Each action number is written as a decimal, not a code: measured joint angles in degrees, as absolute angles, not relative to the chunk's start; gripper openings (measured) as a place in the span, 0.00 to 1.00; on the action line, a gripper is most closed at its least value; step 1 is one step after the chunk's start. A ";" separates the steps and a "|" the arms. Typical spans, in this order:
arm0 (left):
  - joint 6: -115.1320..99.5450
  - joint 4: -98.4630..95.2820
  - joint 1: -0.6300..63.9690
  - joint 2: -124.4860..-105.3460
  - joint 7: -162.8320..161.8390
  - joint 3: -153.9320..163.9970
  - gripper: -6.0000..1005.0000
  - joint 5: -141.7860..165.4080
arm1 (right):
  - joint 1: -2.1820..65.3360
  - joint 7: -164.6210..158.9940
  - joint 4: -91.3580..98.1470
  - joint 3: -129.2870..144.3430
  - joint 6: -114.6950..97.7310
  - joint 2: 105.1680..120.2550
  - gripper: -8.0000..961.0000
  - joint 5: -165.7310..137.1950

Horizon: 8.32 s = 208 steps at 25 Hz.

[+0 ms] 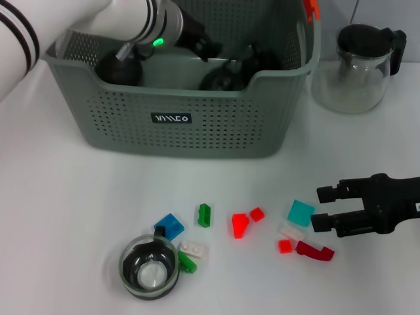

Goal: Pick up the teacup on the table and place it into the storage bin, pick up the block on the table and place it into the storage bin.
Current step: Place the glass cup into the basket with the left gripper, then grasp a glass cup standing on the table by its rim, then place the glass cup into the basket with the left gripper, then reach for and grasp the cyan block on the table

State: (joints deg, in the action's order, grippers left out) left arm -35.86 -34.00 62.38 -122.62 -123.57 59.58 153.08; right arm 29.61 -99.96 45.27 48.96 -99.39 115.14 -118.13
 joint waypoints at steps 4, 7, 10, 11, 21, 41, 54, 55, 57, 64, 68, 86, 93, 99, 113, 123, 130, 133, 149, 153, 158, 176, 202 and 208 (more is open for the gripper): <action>-39.85 -42.19 60.06 -122.57 -127.23 59.59 0.39 153.04 | 29.38 -99.53 45.27 48.96 -99.38 115.10 0.86 -118.12; -44.92 -52.25 56.62 -122.52 -129.88 58.92 0.45 151.58 | 29.34 -99.22 45.27 48.84 -99.37 114.96 0.86 -118.12; -54.07 -67.17 51.11 -122.63 -129.85 57.56 0.57 144.84 | 29.34 -99.00 45.27 48.79 -99.38 114.75 0.86 -118.12; -56.98 -70.57 49.51 -122.58 -129.18 57.32 0.61 141.66 | 29.34 -98.96 45.27 48.78 -99.39 114.62 0.86 -118.12; -95.70 -96.99 29.85 -124.31 -107.26 54.62 0.83 108.38 | 29.29 -98.65 45.27 47.47 -99.40 114.06 0.86 -118.12; -110.97 -93.94 23.79 -124.63 -100.89 75.73 0.82 140.46 | 29.00 -98.50 43.86 46.46 -98.87 114.10 0.86 -118.12; -106.84 -89.15 23.73 -124.80 -100.29 83.26 0.82 149.68 | 28.85 -98.57 43.21 45.77 -98.79 114.17 0.86 -118.12; -105.76 -88.09 23.81 -124.77 -100.10 83.88 0.82 150.38 | 28.87 -98.64 43.21 45.74 -98.79 114.17 0.86 -118.12; -104.50 -86.71 23.94 -124.74 -99.80 84.58 0.82 151.00 | 28.82 -98.77 43.22 45.48 -98.78 114.17 0.86 -118.12; -102.77 -84.25 24.75 -124.72 -100.74 86.84 0.82 151.39 | 28.68 -98.62 43.21 44.44 -98.93 114.10 0.86 -118.12; -102.22 -84.20 24.80 -124.78 -102.35 89.11 0.82 151.58 | 28.62 -98.50 43.21 44.30 -98.82 114.08 0.86 -118.12; -99.32 -80.53 26.15 -124.58 -101.80 89.38 0.31 150.82 | 28.48 -98.43 43.63 43.44 -98.88 113.91 0.85 -118.13; -98.94 -79.77 26.19 -124.71 -101.35 89.46 0.18 150.10 | 28.47 -98.35 43.74 43.01 -99.08 113.86 0.85 -118.12; -100.64 -79.91 26.45 -124.58 -101.66 87.24 0.09 147.27 | 28.41 -98.07 43.78 42.97 -99.18 113.82 0.85 -118.13; -116.45 -81.78 36.96 -123.85 -101.74 49.94 0.05 120.58 | 27.98 -97.64 43.47 42.97 -99.23 113.28 0.85 -118.13; -78.45 -65.55 50.15 -118.75 -114.02 52.68 0.05 122.56 | 27.88 -97.69 43.14 43.29 -99.25 113.00 0.85 -118.39; -57.30 -42.60 61.22 -116.03 -118.90 57.80 0.05 134.12 | 28.68 -98.08 43.15 43.43 -99.12 113.34 0.85 -119.71; -51.96 -38.31 63.19 -116.66 -120.52 58.17 0.05 139.53 | 28.81 -98.13 43.15 43.48 -99.09 113.36 0.85 -119.71; -37.81 -32.62 64.02 -122.61 -124.28 61.45 0.05 156.27 | 28.76 -98.17 43.15 43.51 -98.87 113.33 0.85 -119.76; -37.66 -32.55 64.02 -122.98 -124.33 61.51 0.05 157.73 | 28.79 -98.09 43.15 43.49 -98.86 113.24 0.85 -119.79; -37.61 -33.19 63.58 -123.52 -124.36 61.29 0.06 158.87 | 28.94 -97.79 43.15 43.32 -98.80 113.24 0.85 -119.80; -47.48 -56.21 54.67 -123.72 -129.56 59.62 0.71 153.45 | 29.19 -97.64 43.18 43.15 -98.79 112.80 0.85 -120.15; -105.99 -51.56 25.07 -124.77 -79.14 47.29 0.85 107.21 | 40.21 -99.56 43.89 43.51 -93.80 114.62 0.85 -140.71; -105.29 -46.21 24.86 -124.80 -69.21 46.56 0.86 110.87 | 45.26 -102.05 43.94 44.02 -91.14 116.32 0.85 -148.08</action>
